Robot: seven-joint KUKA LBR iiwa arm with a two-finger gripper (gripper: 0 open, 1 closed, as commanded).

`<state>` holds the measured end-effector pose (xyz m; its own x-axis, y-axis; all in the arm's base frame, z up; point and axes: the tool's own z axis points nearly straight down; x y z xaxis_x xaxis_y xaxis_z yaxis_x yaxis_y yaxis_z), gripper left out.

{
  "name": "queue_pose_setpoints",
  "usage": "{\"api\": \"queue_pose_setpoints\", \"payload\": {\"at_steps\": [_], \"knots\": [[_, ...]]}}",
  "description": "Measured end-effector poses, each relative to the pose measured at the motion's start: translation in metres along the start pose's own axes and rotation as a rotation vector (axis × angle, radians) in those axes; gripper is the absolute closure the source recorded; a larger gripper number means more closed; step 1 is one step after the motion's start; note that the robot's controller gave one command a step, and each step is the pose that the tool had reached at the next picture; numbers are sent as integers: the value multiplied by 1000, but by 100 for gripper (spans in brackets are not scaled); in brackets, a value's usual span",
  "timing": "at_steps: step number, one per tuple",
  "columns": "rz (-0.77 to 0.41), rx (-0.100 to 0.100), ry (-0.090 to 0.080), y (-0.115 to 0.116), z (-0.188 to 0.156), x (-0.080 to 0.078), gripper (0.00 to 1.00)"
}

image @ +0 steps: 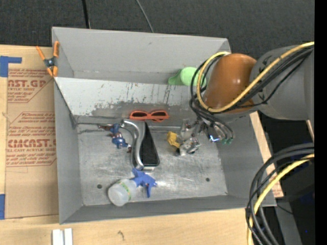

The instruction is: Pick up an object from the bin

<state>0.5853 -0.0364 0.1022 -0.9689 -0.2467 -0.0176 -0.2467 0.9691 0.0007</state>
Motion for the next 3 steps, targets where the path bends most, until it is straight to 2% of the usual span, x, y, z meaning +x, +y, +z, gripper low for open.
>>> {"api": "queue_pose_setpoints", "payload": {"at_steps": [3], "knots": [[0, 0, 0, 0, 0, 0, 100]]}}
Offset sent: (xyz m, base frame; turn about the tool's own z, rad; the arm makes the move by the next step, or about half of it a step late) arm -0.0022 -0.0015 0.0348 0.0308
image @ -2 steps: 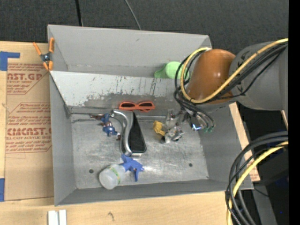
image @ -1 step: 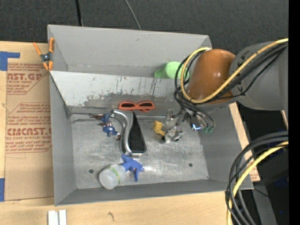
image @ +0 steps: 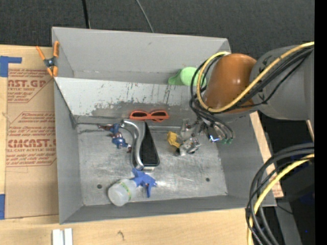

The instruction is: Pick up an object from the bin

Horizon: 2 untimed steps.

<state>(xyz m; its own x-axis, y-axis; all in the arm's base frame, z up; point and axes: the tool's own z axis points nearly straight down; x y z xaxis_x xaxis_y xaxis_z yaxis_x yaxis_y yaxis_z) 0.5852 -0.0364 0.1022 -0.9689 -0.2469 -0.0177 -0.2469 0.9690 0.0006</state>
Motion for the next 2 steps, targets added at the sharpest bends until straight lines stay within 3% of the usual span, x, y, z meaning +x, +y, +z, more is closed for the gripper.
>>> {"api": "queue_pose_setpoints", "payload": {"at_steps": [2], "knots": [[0, 0, 0, 0, 0, 0, 100]]}}
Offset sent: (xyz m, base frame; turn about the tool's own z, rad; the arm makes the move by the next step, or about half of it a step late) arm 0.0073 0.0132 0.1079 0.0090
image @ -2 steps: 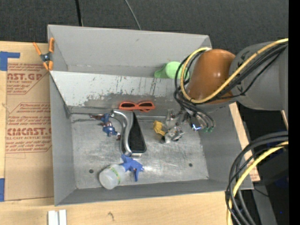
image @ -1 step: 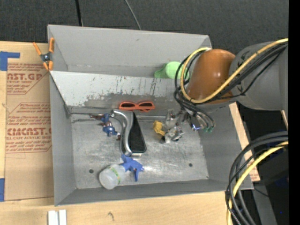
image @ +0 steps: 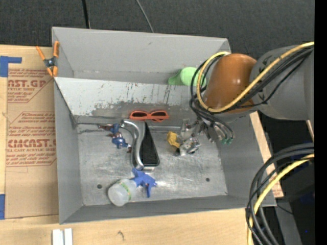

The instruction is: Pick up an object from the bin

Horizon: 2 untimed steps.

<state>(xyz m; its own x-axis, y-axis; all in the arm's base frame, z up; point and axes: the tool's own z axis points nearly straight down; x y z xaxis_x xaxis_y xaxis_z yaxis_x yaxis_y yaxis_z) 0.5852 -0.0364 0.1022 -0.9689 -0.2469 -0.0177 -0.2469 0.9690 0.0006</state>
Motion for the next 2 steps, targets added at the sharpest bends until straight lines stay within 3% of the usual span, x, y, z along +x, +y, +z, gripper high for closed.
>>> {"api": "queue_pose_setpoints", "payload": {"at_steps": [2], "knots": [[0, 0, 0, 0, 0, 0, 100]]}}
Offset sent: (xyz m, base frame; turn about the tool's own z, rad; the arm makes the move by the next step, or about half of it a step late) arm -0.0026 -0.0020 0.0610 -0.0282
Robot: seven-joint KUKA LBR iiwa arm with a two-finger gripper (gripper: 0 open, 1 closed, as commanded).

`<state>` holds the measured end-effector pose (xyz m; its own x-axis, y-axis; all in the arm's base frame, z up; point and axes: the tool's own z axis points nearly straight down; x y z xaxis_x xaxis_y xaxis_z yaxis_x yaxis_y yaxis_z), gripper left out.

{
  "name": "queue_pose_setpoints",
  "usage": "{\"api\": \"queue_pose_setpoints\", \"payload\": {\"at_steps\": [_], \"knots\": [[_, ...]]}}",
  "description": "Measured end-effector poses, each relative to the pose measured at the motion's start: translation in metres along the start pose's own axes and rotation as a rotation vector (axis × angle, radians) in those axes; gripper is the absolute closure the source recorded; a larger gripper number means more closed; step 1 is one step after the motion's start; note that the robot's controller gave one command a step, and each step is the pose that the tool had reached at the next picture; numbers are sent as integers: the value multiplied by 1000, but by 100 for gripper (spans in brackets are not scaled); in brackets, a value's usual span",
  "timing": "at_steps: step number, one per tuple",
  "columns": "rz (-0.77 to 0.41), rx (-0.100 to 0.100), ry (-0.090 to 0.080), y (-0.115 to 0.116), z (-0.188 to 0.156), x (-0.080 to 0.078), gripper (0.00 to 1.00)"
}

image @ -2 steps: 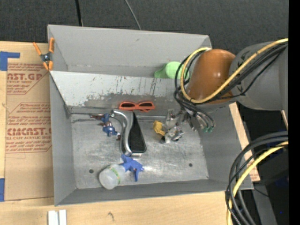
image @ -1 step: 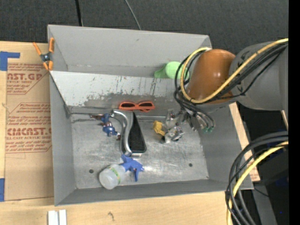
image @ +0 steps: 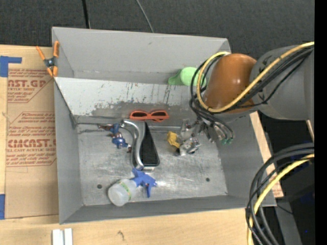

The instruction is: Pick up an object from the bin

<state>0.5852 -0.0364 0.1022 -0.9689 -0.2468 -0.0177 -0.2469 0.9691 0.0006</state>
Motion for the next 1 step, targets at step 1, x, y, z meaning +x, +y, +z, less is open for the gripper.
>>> {"api": "queue_pose_setpoints", "payload": {"at_steps": [1], "knots": [[0, 0, 0, 0, 0, 0, 100]]}}
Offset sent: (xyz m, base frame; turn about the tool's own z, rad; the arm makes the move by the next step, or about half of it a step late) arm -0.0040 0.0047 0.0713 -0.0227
